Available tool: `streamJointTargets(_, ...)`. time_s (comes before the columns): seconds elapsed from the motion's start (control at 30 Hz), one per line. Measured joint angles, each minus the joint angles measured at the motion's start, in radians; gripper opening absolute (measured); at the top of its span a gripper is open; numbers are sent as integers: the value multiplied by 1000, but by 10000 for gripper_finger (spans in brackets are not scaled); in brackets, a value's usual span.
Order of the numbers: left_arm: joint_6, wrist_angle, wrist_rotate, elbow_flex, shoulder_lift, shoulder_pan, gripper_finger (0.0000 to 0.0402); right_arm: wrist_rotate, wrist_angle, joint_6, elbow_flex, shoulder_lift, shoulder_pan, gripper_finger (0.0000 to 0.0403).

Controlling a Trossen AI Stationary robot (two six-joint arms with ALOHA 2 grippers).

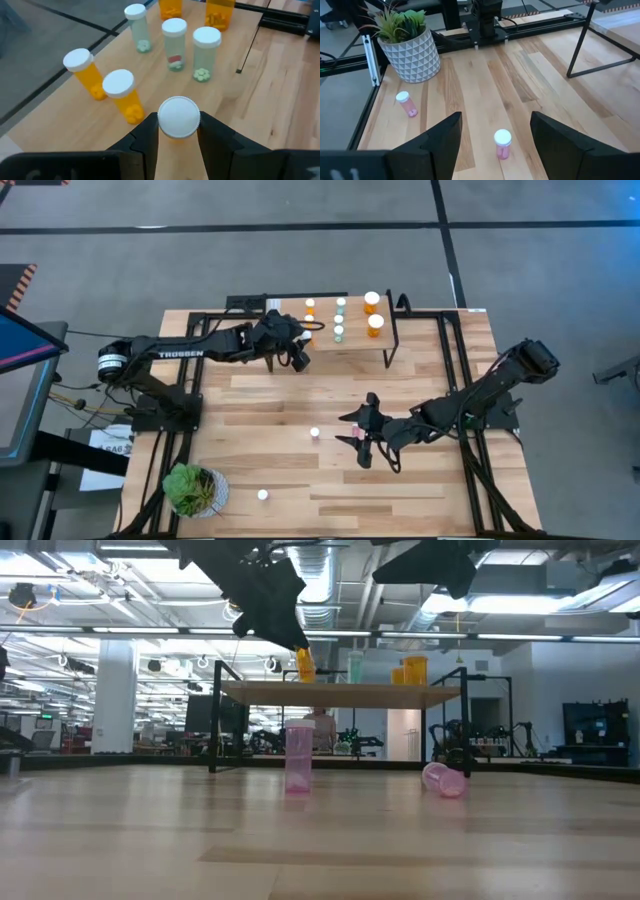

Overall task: Pick and place medicine bottles onto shelf by color
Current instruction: Put the small orange pill bottle on the shelf aligned with the other small orange pill bottles

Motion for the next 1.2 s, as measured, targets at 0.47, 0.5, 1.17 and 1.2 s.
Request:
streamJointTargets(0.47, 8, -89, 105, 79, -1, 29, 103, 0, 0, -2, 0, 0, -15, 260)
streamJointTargets(0.5, 11, -109, 95, 95, -1, 25, 103, 0, 0, -2, 0, 0, -16, 260)
streamJointTargets(1.17, 7, -290, 63, 255, 152, 12, 103, 3, -4, -2, 0, 0, -16, 260)
streamJointTargets(1.2, 8, -296, 60, 261, 159, 12, 103, 3, -4, -2, 0, 0, -16, 260)
